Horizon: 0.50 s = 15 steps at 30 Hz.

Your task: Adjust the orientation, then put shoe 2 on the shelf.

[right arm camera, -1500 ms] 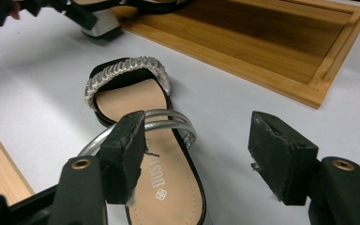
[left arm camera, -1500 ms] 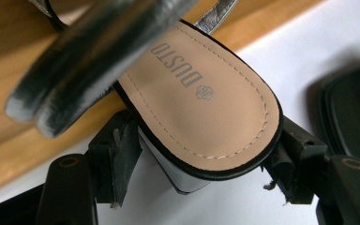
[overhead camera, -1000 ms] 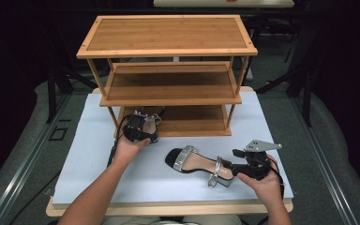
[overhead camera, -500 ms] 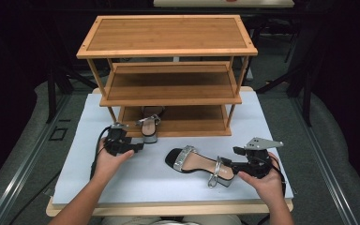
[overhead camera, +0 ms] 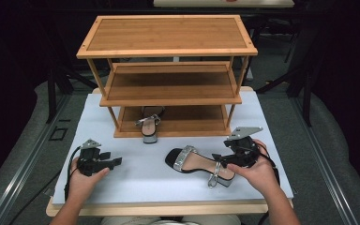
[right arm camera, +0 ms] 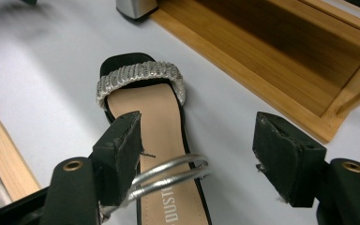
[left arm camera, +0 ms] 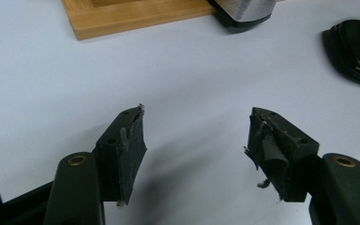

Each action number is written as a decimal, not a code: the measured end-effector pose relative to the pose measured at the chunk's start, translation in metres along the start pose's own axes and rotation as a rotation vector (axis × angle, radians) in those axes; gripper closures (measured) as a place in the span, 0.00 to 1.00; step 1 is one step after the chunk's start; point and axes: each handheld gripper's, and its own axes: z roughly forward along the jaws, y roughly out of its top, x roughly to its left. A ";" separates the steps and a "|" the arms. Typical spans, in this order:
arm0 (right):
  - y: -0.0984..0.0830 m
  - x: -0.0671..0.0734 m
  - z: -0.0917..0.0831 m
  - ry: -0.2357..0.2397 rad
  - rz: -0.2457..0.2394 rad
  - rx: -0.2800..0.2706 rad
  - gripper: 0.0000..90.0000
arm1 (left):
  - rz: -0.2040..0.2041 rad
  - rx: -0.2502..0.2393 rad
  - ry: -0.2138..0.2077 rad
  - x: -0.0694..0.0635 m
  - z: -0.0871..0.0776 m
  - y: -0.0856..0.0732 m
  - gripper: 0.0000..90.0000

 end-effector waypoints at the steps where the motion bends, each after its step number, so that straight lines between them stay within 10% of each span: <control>1: 0.007 0.003 0.003 0.003 -0.018 0.024 0.38 | -0.004 -0.002 -0.002 0.000 0.000 0.000 0.41; 15: 0.028 0.019 0.037 0.091 -0.143 0.236 0.41 | -0.006 0.019 0.003 0.000 0.007 -0.002 0.41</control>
